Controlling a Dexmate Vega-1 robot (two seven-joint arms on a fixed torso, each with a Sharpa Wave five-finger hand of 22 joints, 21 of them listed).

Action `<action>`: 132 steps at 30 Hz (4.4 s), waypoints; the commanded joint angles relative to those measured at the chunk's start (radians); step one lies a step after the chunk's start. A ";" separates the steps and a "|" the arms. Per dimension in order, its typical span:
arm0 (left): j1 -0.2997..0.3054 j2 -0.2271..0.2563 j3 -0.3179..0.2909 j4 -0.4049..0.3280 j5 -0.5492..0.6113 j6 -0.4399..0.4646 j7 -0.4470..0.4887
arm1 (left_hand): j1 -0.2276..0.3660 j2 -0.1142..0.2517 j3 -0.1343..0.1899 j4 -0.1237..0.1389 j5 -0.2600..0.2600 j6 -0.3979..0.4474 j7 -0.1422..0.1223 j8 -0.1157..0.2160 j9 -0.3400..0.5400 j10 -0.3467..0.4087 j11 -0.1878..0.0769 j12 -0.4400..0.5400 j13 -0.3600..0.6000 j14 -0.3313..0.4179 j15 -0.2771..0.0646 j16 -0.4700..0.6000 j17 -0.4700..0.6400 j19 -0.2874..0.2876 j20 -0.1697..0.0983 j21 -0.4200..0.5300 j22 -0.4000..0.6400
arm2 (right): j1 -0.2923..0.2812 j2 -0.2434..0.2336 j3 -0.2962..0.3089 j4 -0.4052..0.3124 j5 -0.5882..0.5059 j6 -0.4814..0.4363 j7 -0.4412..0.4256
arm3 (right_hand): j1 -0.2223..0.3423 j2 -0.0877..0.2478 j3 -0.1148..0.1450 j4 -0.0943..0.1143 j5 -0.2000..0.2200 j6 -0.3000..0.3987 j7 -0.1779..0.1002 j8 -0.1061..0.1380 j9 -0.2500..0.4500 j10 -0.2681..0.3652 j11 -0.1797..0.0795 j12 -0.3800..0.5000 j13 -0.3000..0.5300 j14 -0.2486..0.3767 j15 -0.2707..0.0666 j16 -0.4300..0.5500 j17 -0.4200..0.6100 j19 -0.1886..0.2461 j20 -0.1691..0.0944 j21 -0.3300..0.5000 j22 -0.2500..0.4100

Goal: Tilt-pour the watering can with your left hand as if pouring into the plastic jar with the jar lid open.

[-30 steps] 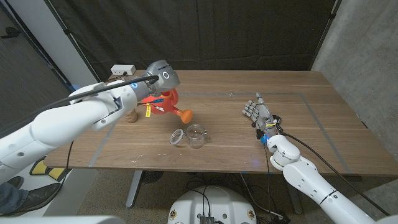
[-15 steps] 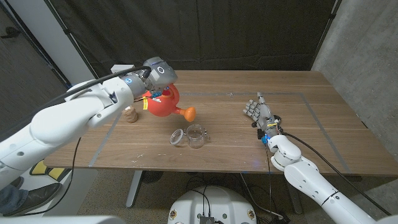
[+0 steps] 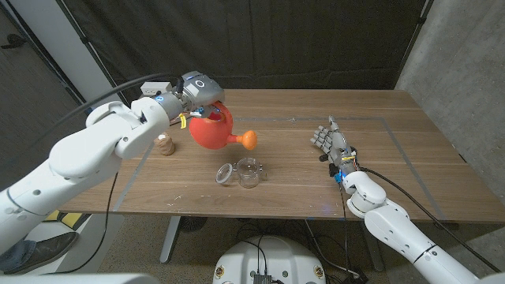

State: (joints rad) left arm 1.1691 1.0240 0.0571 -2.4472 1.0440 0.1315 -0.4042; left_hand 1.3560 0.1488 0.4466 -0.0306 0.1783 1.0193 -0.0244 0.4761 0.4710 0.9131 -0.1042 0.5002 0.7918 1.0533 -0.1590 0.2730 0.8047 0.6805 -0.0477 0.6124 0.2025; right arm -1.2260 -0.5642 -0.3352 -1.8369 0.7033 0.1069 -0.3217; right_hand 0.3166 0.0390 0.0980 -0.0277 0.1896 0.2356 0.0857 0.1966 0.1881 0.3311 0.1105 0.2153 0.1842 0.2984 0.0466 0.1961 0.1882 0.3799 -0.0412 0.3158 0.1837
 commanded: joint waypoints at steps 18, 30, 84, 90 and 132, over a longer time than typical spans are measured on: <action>-0.064 -0.089 0.152 0.095 -0.312 0.285 0.235 | -0.053 -0.041 0.107 0.002 0.012 0.005 0.022 -0.027 0.003 0.070 -0.023 0.009 0.065 0.103 -0.022 -0.078 -0.163 0.104 -0.006 0.055 -0.024 | -0.001 -0.052 0.020 -0.040 0.031 -0.057 0.018 | -0.002 0.005 -0.005 0.000 0.002 0.007 0.001 0.000 0.002 0.004 0.000 -0.001 0.003 0.012 -0.001 -0.003 0.002 0.012 0.004 -0.008 0.003; -0.123 -0.079 0.204 0.152 -0.451 0.347 0.295 | -0.086 -0.044 0.149 -0.008 0.010 -0.034 0.026 -0.033 0.047 0.083 -0.005 -0.065 -0.045 0.098 -0.009 -0.094 -0.317 0.141 0.000 0.057 -0.030 | 0.050 -0.070 0.013 -0.049 0.044 -0.118 0.024 | -0.002 0.005 -0.006 -0.001 0.002 0.008 0.000 0.000 0.002 0.005 -0.001 -0.001 0.003 0.011 0.000 -0.003 0.002 0.012 0.004 -0.011 0.003; -0.492 -0.325 0.523 0.688 -0.804 0.205 0.572 | -0.130 -0.034 0.194 -0.030 0.012 -0.037 0.032 -0.028 0.054 0.107 0.001 -0.165 -0.137 0.066 0.014 -0.077 -0.462 0.137 0.011 0.030 -0.030 | 0.033 -0.057 0.008 -0.035 0.025 -0.096 0.002 | -0.003 0.007 -0.009 -0.004 0.002 0.009 -0.002 0.000 0.002 0.004 -0.001 -0.002 0.003 0.013 0.000 -0.003 0.002 0.016 0.005 -0.021 0.004; -0.516 -0.344 0.547 0.729 -0.816 0.183 0.571 | -0.134 -0.032 0.196 -0.032 0.012 -0.038 0.035 -0.027 0.056 0.108 0.005 -0.169 -0.136 0.057 0.018 -0.077 -0.471 0.129 0.014 0.024 -0.030 | 0.024 -0.058 0.011 -0.040 0.023 -0.093 -0.004 | -0.004 0.007 -0.009 -0.004 0.002 0.008 -0.002 0.000 0.002 0.004 0.000 -0.002 0.003 0.013 -0.001 -0.003 0.002 0.016 0.004 -0.023 0.004; -0.622 -0.367 0.646 0.901 -0.848 0.027 0.393 | -0.198 -0.010 0.206 -0.016 0.000 -0.207 0.031 -0.142 -0.026 -0.087 0.031 -0.314 -0.200 -0.250 0.068 -0.084 -0.539 -0.070 0.034 -0.077 -0.029 | 0.005 -0.044 0.005 -0.040 0.013 -0.079 -0.018 | -0.004 0.009 -0.011 -0.006 0.002 0.012 -0.004 0.001 0.002 0.005 0.000 -0.002 0.003 0.012 0.002 -0.004 0.002 0.020 0.004 -0.031 0.004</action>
State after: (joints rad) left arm 0.5646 0.6332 0.6962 -1.5519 0.2134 0.1815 0.0554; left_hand 1.1755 0.1585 0.6567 -0.0584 0.1808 0.8255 0.0089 0.3438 0.4504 0.8425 -0.0736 0.1930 0.6249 0.8484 -0.1240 0.1843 0.3234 0.6188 -0.0156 0.5414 0.1725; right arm -1.2246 -0.6139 -0.3239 -1.8862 0.7177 0.0233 -0.3451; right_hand 0.3166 0.0390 0.0911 -0.0346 0.1896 0.2394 0.0819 0.1966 0.1880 0.3308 0.1104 0.2153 0.1842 0.3002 0.0484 0.1936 0.1882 0.3906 -0.0410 0.2885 0.1837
